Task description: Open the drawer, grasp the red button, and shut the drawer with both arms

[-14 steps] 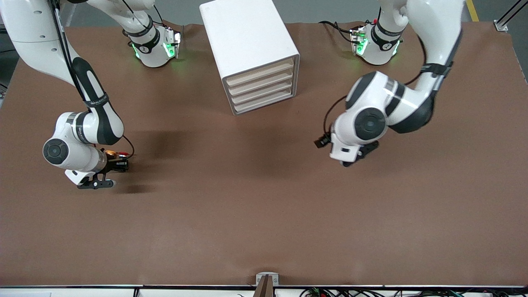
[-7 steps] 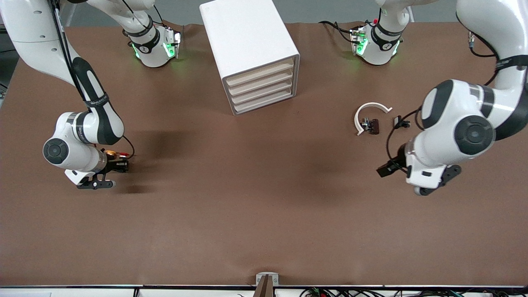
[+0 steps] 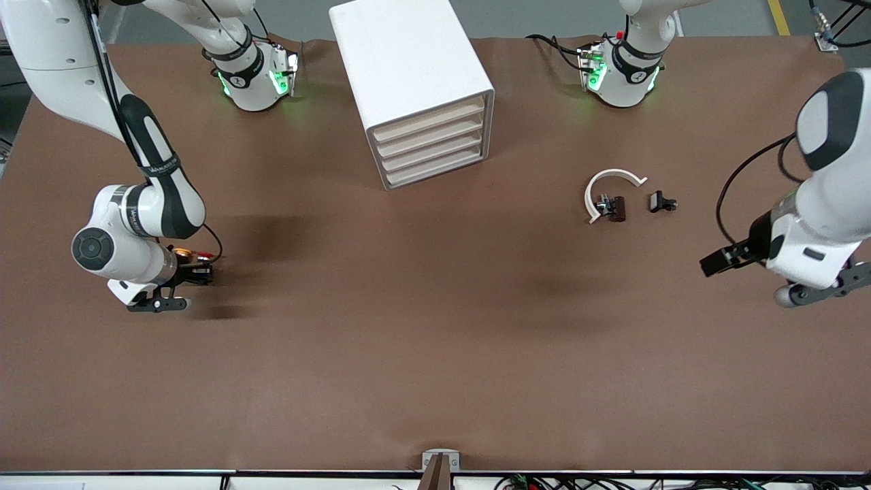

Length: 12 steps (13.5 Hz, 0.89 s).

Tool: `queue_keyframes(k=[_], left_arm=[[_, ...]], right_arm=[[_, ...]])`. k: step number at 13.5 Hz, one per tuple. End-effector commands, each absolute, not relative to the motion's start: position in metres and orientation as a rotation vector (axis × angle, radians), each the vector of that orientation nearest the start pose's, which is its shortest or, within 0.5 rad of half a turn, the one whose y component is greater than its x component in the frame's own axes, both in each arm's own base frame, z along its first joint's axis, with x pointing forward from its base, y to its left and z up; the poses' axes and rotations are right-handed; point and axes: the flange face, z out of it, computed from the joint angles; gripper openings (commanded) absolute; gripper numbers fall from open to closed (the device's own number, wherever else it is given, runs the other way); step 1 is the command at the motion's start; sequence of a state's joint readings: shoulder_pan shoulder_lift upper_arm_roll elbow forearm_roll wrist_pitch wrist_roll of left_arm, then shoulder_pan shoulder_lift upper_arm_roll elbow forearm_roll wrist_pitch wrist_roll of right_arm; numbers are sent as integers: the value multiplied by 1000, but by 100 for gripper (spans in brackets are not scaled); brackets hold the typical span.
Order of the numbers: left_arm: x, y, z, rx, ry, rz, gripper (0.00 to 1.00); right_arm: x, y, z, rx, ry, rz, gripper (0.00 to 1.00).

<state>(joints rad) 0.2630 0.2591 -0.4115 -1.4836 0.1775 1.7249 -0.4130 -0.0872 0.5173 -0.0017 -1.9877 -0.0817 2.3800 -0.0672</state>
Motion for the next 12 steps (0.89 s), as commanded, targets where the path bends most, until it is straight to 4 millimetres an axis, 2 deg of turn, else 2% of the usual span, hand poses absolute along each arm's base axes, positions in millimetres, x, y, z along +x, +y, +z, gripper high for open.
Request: queue_keyframes(k=[1,2,5,7,10,12], left_arm=[[612,-54,570,-3032,-250,-61,100],[605,-55,577,-3027,-226,-57,100],[590,-60,600,-3044,-201,-70,100],[583,-49,612,-3082,-201,-66,100],[573,-49,623,-3104,-172,-60,100],[557,-61,637,-3087,-152,-82,100]], right_arm=[[589,-55,192,-3186,-48,201,92],[590,-54,194,-3185,-48,198,100],[589,-51,198,-3186,-35,208,100],[587,-46,207,-3187,9,237,100],[586,-20,253,-3200,93,259,100],[581,-2,290,-3208,127,272,100]])
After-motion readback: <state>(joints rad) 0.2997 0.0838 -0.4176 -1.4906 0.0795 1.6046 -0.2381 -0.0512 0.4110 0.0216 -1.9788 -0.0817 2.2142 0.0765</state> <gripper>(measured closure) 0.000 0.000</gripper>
